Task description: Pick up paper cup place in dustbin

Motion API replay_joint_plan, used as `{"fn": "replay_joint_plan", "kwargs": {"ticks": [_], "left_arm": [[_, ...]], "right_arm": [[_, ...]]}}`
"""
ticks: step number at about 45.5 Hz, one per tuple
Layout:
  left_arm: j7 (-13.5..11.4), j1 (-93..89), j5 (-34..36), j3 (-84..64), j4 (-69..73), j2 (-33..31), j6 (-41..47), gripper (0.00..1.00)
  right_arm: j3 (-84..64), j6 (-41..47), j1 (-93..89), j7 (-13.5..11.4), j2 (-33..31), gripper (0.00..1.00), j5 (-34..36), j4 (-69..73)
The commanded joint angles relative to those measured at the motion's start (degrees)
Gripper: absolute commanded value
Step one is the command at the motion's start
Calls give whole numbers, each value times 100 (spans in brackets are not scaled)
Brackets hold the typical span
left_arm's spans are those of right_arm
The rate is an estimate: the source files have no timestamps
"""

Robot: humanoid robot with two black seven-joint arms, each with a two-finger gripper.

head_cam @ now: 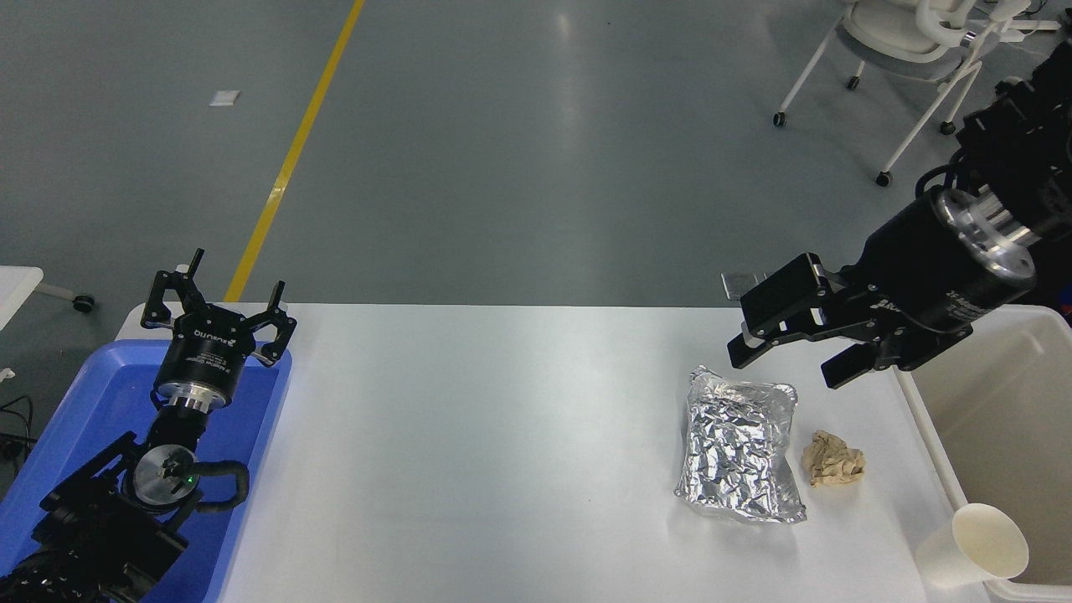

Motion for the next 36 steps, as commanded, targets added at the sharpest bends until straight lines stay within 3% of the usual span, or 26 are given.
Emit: {"fn": "replay_joint_plan", "kwargs": {"ticks": [1, 10, 16, 26, 36], "left_arm": [[-4, 0, 1, 0, 1, 0, 1, 100], [-4, 0, 1, 9, 1, 0, 1, 100], [-4, 0, 1, 0, 1, 0, 1, 100], [-4, 0, 1, 9, -8, 0, 1, 100], [-4, 0, 1, 0, 1, 0, 1, 100]], "right_arm": [[-486, 13, 2, 17, -952, 100, -1557, -135], [-1022, -381, -191, 17, -2244, 100, -3384, -451], [-935, -1171, -867, 26, -3316, 100, -4589, -1214], [172, -1735, -2563, 44, -4319, 100, -5092, -1963], [1183, -2157, -3996, 44, -4724, 100, -5549, -2490]]}}
